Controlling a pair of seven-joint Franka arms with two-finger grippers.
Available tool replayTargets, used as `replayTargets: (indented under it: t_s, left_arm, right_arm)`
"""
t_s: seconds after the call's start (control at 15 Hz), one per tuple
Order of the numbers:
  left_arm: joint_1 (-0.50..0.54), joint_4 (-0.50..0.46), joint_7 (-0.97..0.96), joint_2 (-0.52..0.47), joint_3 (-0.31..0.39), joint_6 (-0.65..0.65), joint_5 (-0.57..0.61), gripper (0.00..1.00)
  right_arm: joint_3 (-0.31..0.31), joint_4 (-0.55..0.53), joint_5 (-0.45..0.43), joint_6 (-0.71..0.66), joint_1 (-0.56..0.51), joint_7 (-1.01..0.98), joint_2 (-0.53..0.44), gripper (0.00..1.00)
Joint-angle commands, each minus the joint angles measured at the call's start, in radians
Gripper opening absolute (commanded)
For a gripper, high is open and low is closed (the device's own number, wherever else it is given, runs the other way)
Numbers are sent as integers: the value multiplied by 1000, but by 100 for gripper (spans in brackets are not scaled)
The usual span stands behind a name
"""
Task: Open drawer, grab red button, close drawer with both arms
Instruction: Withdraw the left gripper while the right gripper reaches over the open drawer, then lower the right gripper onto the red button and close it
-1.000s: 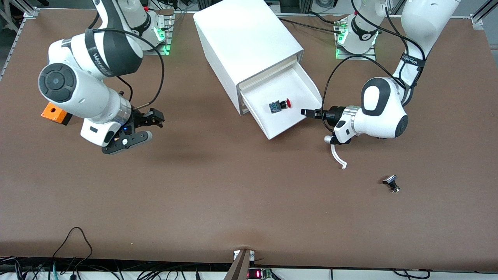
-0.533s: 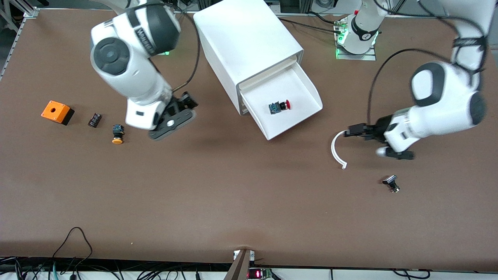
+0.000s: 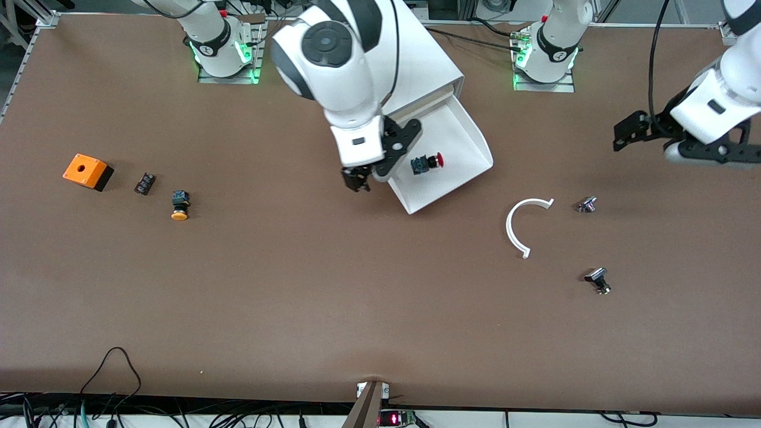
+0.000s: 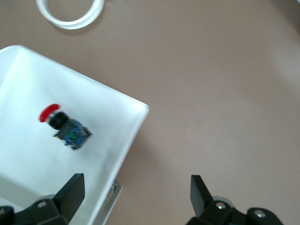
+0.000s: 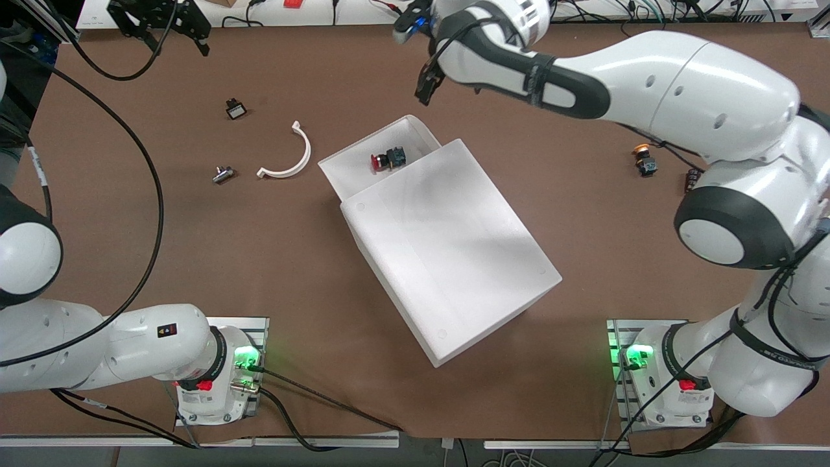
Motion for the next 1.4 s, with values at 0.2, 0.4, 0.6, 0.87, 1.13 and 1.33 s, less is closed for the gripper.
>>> replayTargets:
  t_s: [0.2, 0.4, 0.6, 0.87, 1.13, 1.33]
  left_arm:
    - [-1, 15, -59, 29, 16, -23, 40, 100]
    - [-1, 15, -59, 35, 32, -23, 33, 100]
    - [-1, 18, -59, 35, 31, -23, 33, 100]
    - [-1, 20, -59, 35, 31, -26, 31, 100]
    - [1, 20, -61, 36, 32, -28, 30, 100]
    - [1, 20, -61, 38, 32, -29, 30, 100]
  right_arm:
    - [-11, 54, 5, 14, 46, -359, 57, 100]
    - [-11, 54, 4, 8, 90, -373, 71, 100]
    - [-13, 54, -4, 11, 120, -373, 106, 100]
    - [-13, 54, -6, 44, 146, -373, 158, 100]
    - [-13, 54, -9, 55, 152, -421, 181, 100]
    - [-13, 54, -27, 58, 152, -450, 192, 100]
